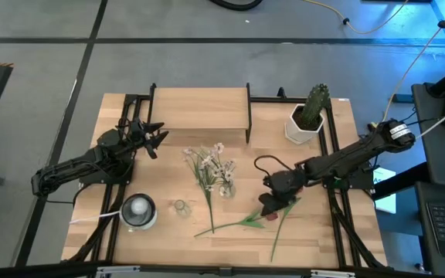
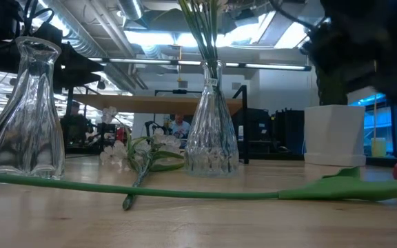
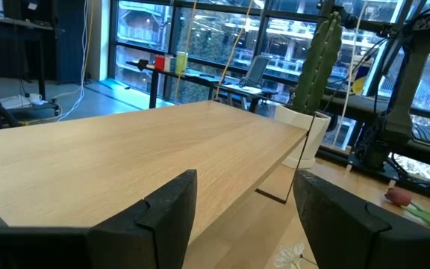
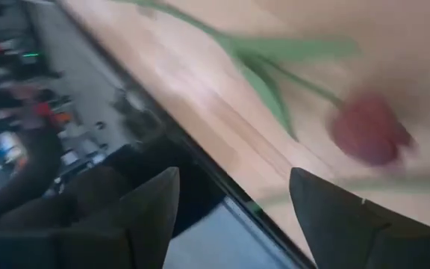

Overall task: Pick and place flowers into a vace then onto a shelf
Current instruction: Put the right red flower into the right transparent vase

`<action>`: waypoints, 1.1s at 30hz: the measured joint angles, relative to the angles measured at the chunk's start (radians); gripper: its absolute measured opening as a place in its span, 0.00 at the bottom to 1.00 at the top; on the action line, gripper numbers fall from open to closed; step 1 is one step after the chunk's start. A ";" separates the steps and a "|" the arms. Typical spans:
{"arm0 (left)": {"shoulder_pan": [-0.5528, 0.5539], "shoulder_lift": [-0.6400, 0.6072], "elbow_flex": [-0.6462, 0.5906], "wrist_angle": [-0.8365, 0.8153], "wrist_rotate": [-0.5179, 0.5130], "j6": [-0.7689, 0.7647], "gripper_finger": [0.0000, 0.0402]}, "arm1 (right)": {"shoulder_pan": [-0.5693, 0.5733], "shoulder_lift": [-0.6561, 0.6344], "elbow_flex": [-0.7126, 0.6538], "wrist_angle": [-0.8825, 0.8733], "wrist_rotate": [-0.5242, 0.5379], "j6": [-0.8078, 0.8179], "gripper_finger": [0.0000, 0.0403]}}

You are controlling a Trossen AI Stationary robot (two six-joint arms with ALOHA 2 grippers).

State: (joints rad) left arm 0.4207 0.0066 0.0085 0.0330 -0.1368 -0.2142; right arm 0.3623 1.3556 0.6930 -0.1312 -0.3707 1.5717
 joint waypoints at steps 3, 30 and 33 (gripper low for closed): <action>0.000 0.000 0.000 0.000 0.000 -0.013 0.54 | 0.037 -0.013 0.000 -0.083 -0.001 0.084 0.61; 0.000 0.000 0.000 0.000 0.007 -0.169 0.54 | 0.214 -0.017 0.119 -0.882 0.438 0.601 0.50; 0.000 0.000 0.000 0.000 0.004 -0.169 0.54 | 0.214 0.023 0.119 -0.880 0.438 0.628 0.51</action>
State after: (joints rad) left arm 0.4206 0.0066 0.0082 0.0334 -0.1325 -0.3828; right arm 0.5766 1.3788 0.8120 -1.0113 0.0669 2.1997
